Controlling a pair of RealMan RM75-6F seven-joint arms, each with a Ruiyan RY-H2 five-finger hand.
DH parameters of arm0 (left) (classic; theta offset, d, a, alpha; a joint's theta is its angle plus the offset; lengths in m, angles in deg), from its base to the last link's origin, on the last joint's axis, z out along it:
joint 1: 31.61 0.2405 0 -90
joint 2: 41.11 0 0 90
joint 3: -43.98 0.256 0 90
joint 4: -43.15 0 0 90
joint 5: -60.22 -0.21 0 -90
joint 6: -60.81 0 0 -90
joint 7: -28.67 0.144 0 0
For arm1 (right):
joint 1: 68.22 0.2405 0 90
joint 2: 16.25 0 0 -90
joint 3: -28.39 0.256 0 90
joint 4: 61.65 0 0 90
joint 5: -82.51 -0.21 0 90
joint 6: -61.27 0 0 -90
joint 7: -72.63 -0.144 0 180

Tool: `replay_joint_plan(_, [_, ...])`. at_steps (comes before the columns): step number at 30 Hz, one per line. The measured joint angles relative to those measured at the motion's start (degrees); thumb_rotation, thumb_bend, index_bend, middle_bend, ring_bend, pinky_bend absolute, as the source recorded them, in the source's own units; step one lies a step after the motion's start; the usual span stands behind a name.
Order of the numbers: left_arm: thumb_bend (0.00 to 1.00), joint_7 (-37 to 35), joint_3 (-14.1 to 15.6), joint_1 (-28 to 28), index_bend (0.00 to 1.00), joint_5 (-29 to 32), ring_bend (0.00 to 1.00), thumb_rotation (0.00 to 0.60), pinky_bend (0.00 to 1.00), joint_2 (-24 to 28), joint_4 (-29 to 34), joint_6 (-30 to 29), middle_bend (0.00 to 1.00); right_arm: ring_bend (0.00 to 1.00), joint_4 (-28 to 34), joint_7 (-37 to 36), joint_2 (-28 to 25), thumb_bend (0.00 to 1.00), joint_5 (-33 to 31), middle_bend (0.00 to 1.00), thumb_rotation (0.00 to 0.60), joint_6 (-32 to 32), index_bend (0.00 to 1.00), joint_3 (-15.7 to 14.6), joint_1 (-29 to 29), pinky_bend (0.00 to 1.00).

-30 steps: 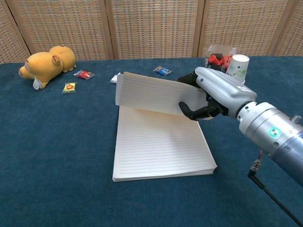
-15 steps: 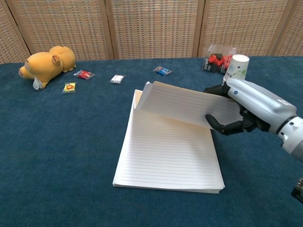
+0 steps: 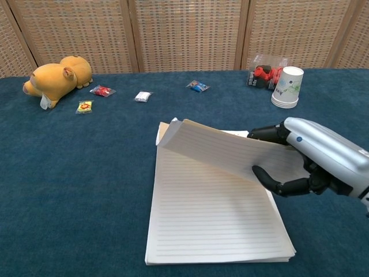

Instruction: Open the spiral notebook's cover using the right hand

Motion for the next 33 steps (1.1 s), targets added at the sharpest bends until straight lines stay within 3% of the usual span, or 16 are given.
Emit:
replay_joint_plan(20, [0.00,0.41,0.10,0.03,0.00,-0.38,0.00,0.600,0.05,-0.08,0.15,-0.10,0.00,0.59,1.55,-0.73,-2.17,0.79,7.03,0.70,0.600,2.19,0.68,-6.21,-2.03,0.68])
replay_joint_plan(33, [0.00,0.20,0.15,0.11,0.00,-0.69,0.00,0.600,0.05,0.07,0.22,-0.36,0.00,0.60,2.35,0.52,-3.45,0.79,6.30,0.71,0.600,2.91,0.68,-6.02,-3.98,0.68])
